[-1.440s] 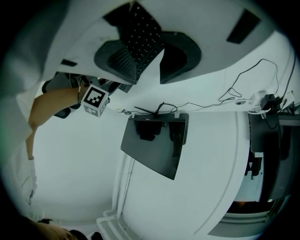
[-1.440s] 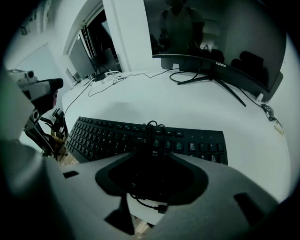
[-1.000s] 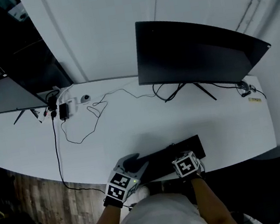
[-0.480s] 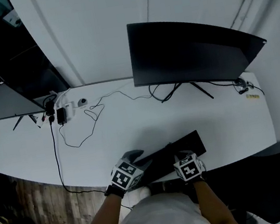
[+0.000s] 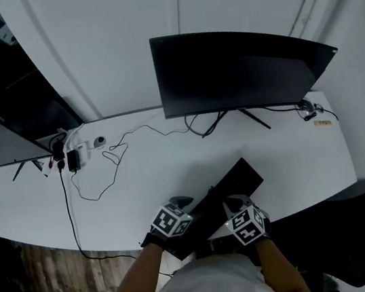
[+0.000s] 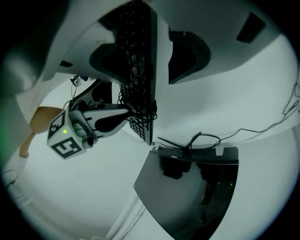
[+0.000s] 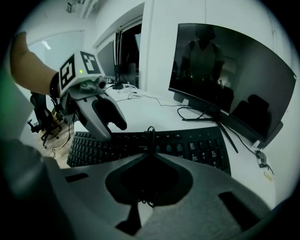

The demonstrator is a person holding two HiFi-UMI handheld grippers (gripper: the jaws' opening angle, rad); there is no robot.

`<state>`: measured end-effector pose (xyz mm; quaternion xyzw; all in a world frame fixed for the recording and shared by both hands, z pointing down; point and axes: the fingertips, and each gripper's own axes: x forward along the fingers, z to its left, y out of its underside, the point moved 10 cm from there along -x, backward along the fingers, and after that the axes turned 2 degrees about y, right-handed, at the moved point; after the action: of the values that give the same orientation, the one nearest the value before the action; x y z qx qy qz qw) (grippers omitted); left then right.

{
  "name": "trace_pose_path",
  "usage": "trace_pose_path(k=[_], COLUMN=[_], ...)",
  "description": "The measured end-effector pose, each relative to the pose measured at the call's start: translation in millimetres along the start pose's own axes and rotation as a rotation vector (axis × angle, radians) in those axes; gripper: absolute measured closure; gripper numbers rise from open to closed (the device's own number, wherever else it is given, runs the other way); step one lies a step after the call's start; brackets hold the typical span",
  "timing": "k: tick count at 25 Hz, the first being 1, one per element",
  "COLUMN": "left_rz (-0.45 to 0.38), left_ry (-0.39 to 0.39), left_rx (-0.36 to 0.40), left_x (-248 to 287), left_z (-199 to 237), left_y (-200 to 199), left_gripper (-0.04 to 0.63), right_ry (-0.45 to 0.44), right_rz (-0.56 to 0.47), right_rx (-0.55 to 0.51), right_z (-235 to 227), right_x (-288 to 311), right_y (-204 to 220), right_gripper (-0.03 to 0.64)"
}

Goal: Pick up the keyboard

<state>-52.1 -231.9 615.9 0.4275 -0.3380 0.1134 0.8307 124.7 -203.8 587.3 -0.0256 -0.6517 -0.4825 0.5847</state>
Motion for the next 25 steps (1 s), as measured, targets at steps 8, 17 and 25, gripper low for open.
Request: trace_pose_path(k=[8,17,25], left_rz=[0.047,0.08,0.026], left_ry=[0.094,0.188,0.209], left_rx=[0.001,-0.002,-0.068], left_x=[24.6,27.7,14.0], left_z=[-3.0,-13.4,-10.9], left_y=[-2.3,-6.7,-4.1], left_gripper=[0.353,0.353,0.386], right_ry=[-0.028,-0.083,-0.093], right_rz=[-0.088,-0.215,-0.254], right_rx=[-0.11,-0.256,-0.362], right_z=[0.6,11.2,18.6], right_x=[-9.2,-24.3,-32.0], right_y=[-16.0,-46.0,-67.0], right_gripper=[0.606,0.606,0.606])
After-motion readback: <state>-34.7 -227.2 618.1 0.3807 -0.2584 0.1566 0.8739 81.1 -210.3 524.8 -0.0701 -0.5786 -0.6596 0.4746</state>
